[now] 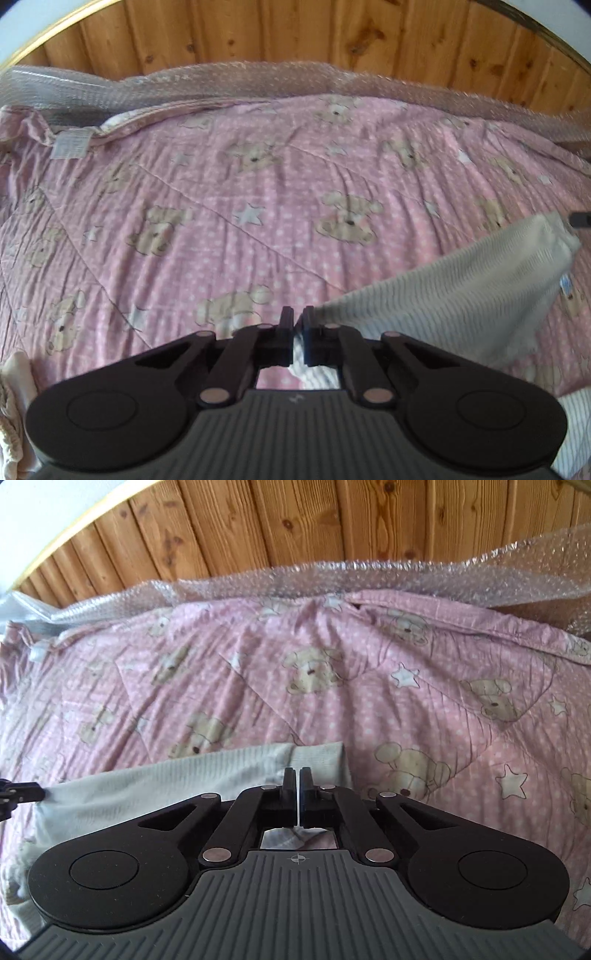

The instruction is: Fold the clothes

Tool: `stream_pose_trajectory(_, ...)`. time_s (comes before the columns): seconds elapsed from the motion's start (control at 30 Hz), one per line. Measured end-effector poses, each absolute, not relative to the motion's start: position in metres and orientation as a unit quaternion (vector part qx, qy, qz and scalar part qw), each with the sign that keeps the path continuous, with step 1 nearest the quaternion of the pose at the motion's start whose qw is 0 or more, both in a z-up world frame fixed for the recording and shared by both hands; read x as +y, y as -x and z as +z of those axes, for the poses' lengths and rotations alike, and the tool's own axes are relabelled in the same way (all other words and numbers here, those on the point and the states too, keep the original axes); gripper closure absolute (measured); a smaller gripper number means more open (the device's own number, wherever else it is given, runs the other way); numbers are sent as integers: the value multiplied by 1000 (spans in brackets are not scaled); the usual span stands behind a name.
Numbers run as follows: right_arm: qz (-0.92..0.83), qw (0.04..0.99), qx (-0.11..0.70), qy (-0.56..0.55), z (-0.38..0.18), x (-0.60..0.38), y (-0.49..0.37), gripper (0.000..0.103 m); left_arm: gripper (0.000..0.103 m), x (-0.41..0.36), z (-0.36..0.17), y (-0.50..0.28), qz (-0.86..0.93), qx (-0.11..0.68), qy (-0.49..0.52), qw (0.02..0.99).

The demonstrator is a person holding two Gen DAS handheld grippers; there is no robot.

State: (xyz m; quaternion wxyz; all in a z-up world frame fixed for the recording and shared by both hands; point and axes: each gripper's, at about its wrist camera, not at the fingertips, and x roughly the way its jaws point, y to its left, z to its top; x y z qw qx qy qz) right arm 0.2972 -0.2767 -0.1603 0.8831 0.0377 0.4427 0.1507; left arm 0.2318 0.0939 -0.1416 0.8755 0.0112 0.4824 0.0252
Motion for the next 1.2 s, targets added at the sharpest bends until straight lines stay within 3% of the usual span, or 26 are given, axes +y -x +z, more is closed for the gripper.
stream_pose_trajectory(0.07, 142, 887, 437, -42, -156, -272, -298, 103, 102, 107, -138, -249, 68, 477, -17, 876)
stream_pose_trajectory(0.17, 111, 882, 457, -16, -171, -263, -300, 103, 92, 125, -143, -264, 62, 510, -6, 858)
stream_pose_trajectory(0.23, 93, 875, 475, -17, -180, -266, -292, 90, 92, 131, -137, -253, 51, 513, -10, 857)
stream_pose_trajectory(0.37, 110, 878, 457, -92, -158, -291, -225, 57, 66, 148, -117, -193, -8, 515, 20, 857)
stream_pose_trajectory(0.4, 120, 874, 461, -94, -158, -294, -202, 51, 64, 152, -120, -176, -23, 525, 36, 850)
stream_pose_trajectory(0.67, 141, 860, 488, -54, -185, -281, -84, 52, 63, 131, -165, -115, -39, 553, 77, 829)
stream_pose_trajectory(0.73, 136, 865, 481, -52, -184, -272, -86, 92, 64, 127, -164, -116, -30, 551, 70, 831)
stream_pose_trajectory(0.77, 135, 867, 477, -52, -180, -268, -88, 102, 66, 125, -164, -116, -26, 552, 64, 831)
stream_pose_trajectory(0.97, 95, 905, 415, -5, -119, -278, -106, 102, 73, 117, -163, -108, -33, 561, 42, 826)
stream_pose_trajectory(1.13, 100, 844, 526, -4, -170, -297, -138, 100, 72, 110, -164, -99, -34, 564, 25, 825)
stream_pose_trajectory(1.2, 105, 839, 533, -8, -168, -298, -138, 87, 73, 114, -154, -97, -33, 552, 44, 832)
